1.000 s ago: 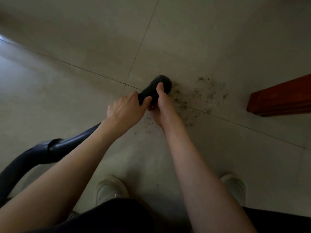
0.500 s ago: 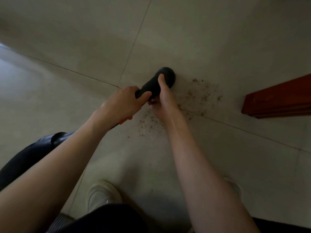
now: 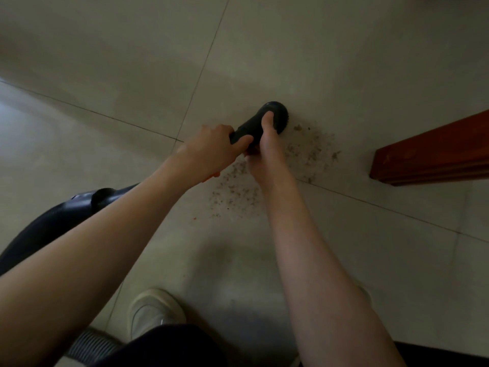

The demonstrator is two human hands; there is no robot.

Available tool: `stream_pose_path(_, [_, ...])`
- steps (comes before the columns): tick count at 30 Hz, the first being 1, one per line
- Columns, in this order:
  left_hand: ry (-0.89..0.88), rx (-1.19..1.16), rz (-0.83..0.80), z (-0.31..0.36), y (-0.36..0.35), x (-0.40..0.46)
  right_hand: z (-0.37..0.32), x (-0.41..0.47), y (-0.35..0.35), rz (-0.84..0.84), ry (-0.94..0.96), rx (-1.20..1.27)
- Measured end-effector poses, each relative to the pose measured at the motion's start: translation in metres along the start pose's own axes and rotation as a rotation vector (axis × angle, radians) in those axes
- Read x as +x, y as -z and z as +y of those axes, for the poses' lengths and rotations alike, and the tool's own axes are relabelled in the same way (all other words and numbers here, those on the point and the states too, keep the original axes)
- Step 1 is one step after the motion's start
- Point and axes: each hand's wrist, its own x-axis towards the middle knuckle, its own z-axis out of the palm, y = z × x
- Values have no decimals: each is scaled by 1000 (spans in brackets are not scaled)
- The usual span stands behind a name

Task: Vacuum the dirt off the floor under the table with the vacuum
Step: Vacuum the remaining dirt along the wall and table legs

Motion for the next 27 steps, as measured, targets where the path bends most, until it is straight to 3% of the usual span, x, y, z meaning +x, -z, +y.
stream_pose_path(6, [-39, -36, -30, 11, -8, 5, -10, -1, 12, 9, 9, 74])
stream_pose_path(13, [-69, 78, -56, 21, 8, 10, -14, 0, 16, -56, 16, 171])
stream_pose_path(27, [-207, 182, -85, 68, -8, 32, -44, 9, 60, 17, 73, 315])
